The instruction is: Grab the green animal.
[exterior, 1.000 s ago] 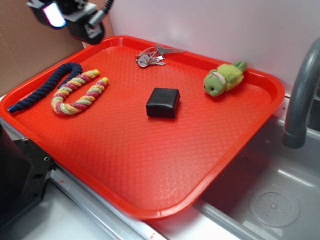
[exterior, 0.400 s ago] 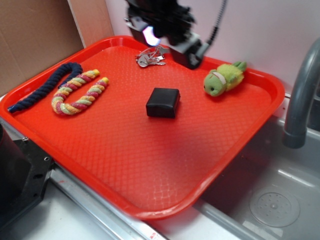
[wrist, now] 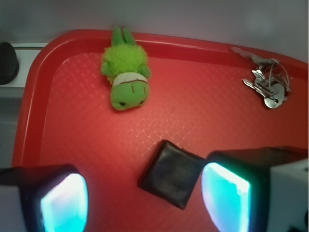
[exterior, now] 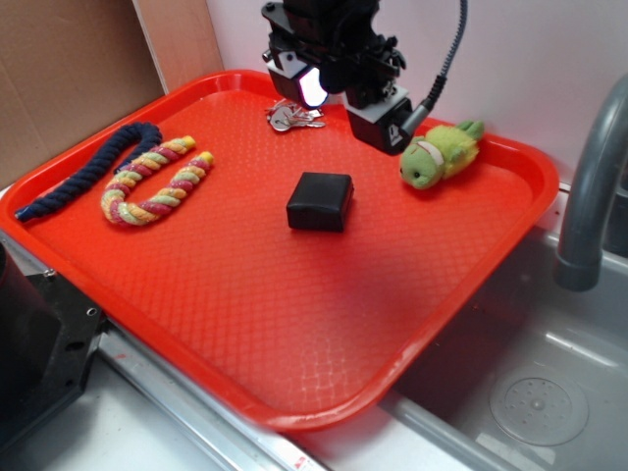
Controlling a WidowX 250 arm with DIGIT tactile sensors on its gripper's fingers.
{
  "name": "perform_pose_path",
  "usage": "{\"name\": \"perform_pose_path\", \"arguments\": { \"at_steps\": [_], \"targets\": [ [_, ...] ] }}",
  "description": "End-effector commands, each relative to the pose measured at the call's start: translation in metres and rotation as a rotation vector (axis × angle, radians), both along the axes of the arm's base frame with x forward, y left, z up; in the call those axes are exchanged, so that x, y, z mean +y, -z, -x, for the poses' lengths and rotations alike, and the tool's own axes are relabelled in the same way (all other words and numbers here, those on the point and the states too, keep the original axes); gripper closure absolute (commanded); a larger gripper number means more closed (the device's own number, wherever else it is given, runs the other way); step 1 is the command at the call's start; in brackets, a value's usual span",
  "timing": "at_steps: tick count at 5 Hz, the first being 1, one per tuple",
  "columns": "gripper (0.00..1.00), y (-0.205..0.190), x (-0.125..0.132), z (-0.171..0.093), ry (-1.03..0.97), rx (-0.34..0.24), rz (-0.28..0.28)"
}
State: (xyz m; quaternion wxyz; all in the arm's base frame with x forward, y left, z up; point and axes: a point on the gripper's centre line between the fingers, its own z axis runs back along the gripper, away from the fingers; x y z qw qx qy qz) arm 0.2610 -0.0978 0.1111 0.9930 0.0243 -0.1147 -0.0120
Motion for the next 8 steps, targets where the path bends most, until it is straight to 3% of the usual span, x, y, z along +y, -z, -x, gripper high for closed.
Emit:
{"name": "perform_pose_path", "arguments": {
  "at_steps": [1,3,4,6,7,8],
  "targets": [
    [0.0,0.015,0.001,-0.038,-0.014,-0.018,0.002],
    [0.0,0.053,-0.017,-0.072,0.028,0.062,-0.028],
    [0.0,0.058,-0.019,-0.071,0.028,0.035,-0.024],
    [0.0,0.076,-0.023,-0.085,0.054,0.068,-0.04],
    [1.0,0.079,-0.021,-0.087,0.039,0.088,-0.033],
    [1.0,0.07,-0.013,-0.077,0.026,0.079,-0.015]
  ]
}}
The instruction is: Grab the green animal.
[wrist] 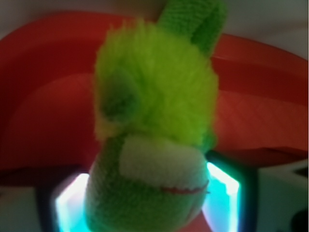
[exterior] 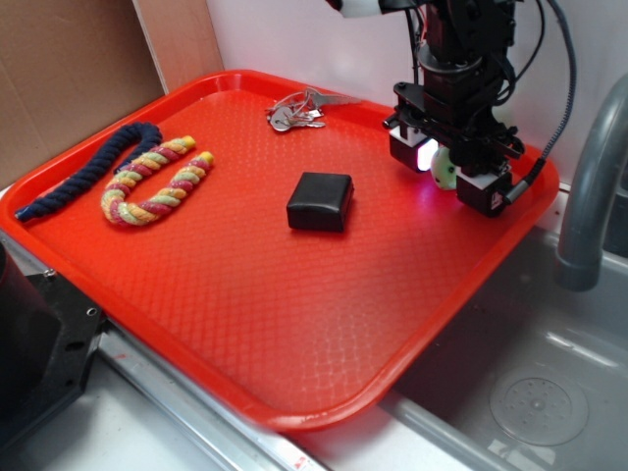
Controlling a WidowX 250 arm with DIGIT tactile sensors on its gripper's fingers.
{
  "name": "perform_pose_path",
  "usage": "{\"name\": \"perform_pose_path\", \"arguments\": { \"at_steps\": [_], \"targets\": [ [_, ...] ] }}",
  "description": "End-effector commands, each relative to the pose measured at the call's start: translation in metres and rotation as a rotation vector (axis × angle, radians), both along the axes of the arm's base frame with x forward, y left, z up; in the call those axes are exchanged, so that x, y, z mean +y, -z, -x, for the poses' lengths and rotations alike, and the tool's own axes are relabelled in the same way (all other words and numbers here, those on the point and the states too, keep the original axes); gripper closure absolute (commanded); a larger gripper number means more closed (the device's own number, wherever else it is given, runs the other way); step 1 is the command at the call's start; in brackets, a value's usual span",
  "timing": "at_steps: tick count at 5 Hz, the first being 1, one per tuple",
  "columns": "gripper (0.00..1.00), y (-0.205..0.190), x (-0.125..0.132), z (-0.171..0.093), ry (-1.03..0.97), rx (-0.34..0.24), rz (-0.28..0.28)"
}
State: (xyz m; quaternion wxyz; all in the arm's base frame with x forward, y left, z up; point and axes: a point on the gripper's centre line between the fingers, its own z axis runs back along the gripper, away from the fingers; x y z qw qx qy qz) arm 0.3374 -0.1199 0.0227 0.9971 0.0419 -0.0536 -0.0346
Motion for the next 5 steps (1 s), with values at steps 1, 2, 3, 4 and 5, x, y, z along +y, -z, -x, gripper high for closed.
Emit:
{"name": "perform_pose_path", "arguments": {
  "at_steps": [1,2,3,4,5],
  "targets": [
    [1.0,-0.044,0.022,0.024,-0.058,-0.032,0.041],
    [1.0,-0.088,0.049,0.064,-0.083,0.004,0.085],
    [1.0,-0.141,0.067,0.103,-0.048,0.054,0.022],
    [1.0,-0.181,0.066,0.132,-0.063,0.084,-0.004],
    [1.0,-0.208,0.067,0.161,-0.072,0.101,0.002]
  ]
}}
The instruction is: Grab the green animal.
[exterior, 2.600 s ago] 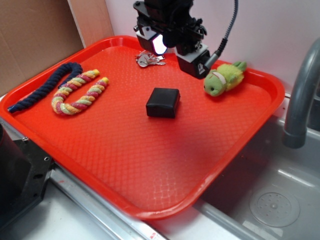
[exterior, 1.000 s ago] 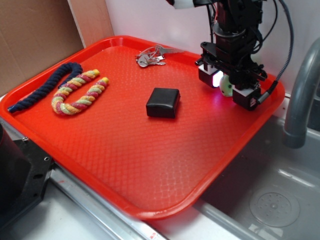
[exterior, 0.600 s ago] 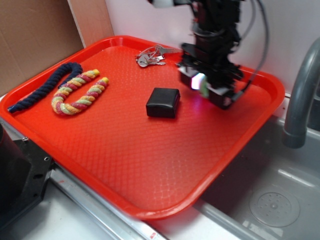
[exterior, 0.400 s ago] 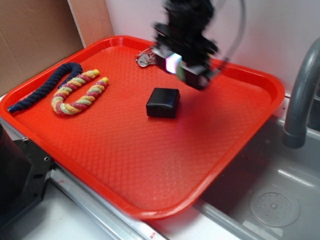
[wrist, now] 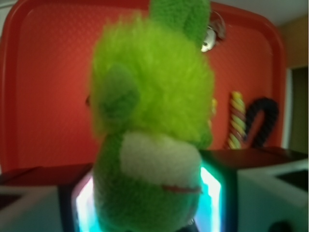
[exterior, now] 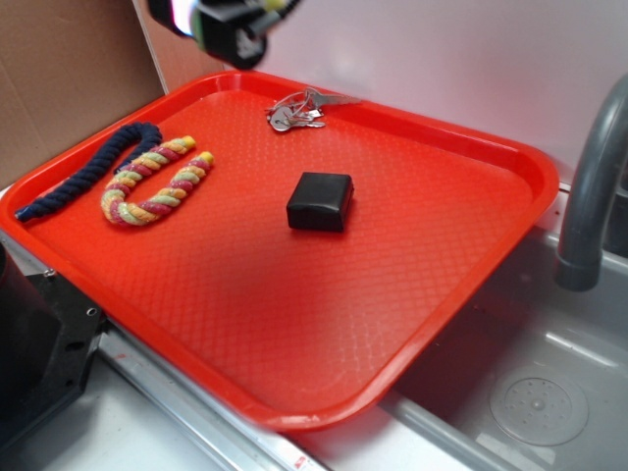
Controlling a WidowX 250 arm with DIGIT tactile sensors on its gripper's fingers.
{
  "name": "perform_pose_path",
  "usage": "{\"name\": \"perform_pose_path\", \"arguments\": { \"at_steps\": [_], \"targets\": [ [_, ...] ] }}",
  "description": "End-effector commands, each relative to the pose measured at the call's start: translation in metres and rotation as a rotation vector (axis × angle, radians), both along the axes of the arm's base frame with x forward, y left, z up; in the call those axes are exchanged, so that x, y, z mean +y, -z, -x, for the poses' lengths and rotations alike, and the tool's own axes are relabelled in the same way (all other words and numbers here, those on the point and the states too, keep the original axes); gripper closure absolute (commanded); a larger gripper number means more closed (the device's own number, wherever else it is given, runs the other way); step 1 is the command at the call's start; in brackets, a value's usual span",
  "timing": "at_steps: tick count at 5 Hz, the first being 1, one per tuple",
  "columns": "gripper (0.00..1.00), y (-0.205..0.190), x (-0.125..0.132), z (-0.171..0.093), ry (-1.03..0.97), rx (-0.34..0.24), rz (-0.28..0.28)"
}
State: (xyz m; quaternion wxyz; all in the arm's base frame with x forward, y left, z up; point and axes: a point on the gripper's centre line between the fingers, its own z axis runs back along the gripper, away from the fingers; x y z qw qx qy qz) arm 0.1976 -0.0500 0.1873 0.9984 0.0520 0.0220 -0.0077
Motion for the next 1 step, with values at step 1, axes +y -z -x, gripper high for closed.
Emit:
{"name": "perform_pose_path", "arguments": {
  "at_steps": [1],
  "targets": [
    [1.0,-0.0478,-0.0017,0.0338,-0.025,-0.059,0.008]
  ]
}}
